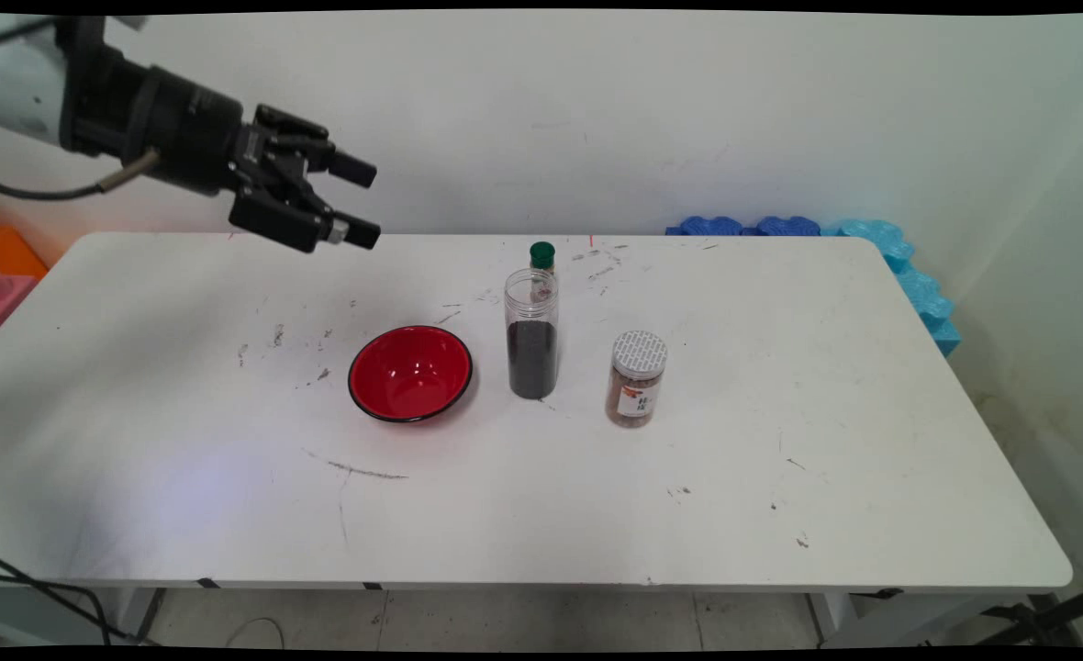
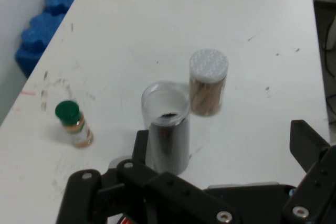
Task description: Pick up the black seasoning powder from the table
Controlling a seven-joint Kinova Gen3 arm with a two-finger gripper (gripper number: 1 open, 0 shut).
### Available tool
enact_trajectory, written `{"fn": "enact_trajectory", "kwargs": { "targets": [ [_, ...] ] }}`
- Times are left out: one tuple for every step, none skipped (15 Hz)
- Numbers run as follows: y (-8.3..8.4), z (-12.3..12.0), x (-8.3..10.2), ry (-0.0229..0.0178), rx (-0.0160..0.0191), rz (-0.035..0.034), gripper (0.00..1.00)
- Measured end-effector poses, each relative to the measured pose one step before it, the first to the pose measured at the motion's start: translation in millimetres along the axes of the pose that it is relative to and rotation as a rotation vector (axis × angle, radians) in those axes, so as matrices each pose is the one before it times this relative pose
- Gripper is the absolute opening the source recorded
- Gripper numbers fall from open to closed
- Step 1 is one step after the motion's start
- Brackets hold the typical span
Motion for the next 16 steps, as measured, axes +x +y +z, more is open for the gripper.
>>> {"fn": "enact_trajectory", "kwargs": {
  "targets": [
    [-3.25,3.93,-7.2,-0.01104,0.00281,-0.00799,1.0],
    [-2.53,3.81,-5.9,-0.01076,0.00236,-0.00835,1.0],
    [-2.67,4.73,-6.19,-0.01323,0.00168,-0.0103,1.0],
    [-1.15,3.3,-3.3,-0.00976,-0.00111,-0.00643,1.0],
    [-1.63,4.78,-4.69,-0.01399,-0.0007,-0.01001,1.0],
    [-0.71,3.65,-2.9,-0.00944,-0.00016,-0.00627,1.0],
    [-1.12,5.62,-3.9,-0.01294,0.00016,-0.00964,1.0],
    [-0.54,4.3,-2.37,-0.00843,0.0009,-0.00605,1.0],
    [-0.69,6.61,-3.23,-0.01191,0.00114,-0.00899,1.0],
    [-0.38,8.7,-3.04,-0.01348,0.00083,-0.00957,1.0],
    [-0.12,7.82,-2.02,-0.00999,0.00118,-0.00703,1.0],
    [0.06,9.56,-1.39,-0.01041,0.00094,-0.00642,1.0],
    [0.15,10.24,-0.27,-0.00758,0.00146,-0.00685,1.0],
    [0.19,10.21,0.21,-0.00532,0.00252,-0.00805,1.0],
    [0.18,8.72,0.6,-0.00383,0.00219,-0.00617,1.0],
    [0.19,10.2,1.1,-0.0041,0.00212,-0.00687,1.0]
  ]
}}
